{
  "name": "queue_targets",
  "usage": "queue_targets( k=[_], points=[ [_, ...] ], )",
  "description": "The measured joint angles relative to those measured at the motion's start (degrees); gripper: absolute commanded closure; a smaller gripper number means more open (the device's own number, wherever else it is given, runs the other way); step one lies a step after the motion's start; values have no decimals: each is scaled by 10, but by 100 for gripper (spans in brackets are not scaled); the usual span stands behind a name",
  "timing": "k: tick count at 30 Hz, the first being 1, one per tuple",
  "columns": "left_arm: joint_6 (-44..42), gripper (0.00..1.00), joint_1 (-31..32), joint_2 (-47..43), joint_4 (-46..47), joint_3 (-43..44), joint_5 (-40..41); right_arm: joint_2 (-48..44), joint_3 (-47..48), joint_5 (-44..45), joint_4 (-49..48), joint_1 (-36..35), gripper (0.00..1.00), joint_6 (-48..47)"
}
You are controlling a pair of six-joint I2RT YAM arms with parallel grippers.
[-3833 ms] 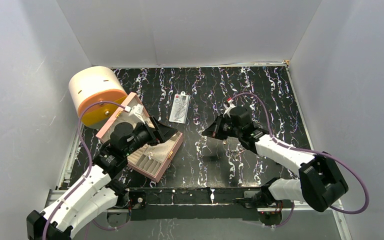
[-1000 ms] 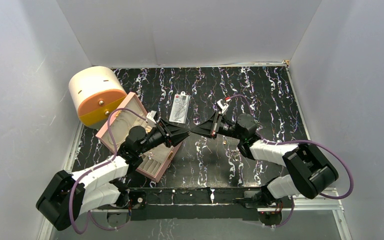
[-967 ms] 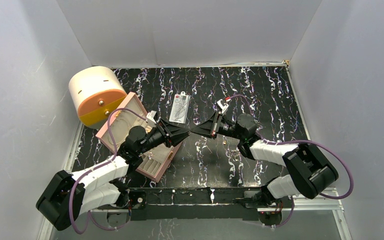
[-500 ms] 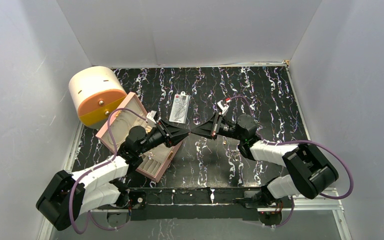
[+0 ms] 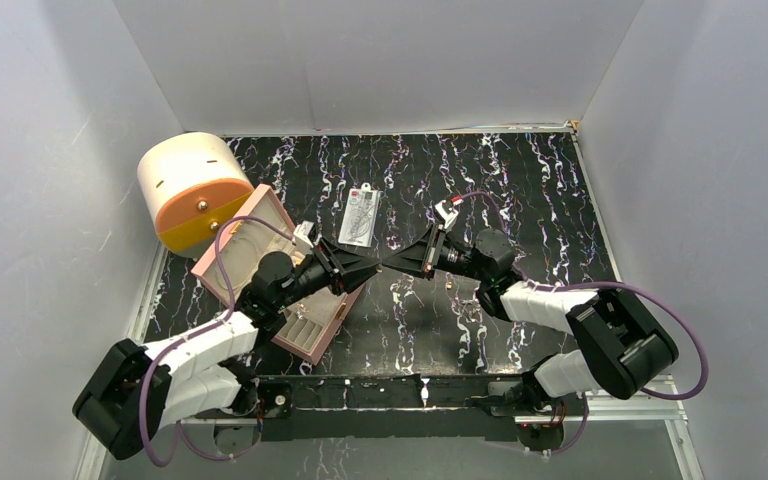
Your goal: Organize the mixed jewelry
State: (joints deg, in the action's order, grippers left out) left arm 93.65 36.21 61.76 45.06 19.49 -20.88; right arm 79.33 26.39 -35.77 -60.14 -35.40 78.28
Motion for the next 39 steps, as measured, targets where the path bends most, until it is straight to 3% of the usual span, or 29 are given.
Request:
queue_targets(
  k=[8,22,28,31,39],
  points=[
    [-11,73,0,12,0,0,-3,-7,0,0,2,0,100,0],
    [-45,62,3,24,-19,0,-5,-11,0,27,49,0,100,-7],
    [-114,58,3,9,-124,2,23,-49,4,76,202,0,100,-77],
    [-160,56,3,-5,-203,20,44,-69,34,124,336,1,97,-138],
    [-252,46,3,-15,-309,75,84,-56,172,269,616,76,60,-281]
  ],
)
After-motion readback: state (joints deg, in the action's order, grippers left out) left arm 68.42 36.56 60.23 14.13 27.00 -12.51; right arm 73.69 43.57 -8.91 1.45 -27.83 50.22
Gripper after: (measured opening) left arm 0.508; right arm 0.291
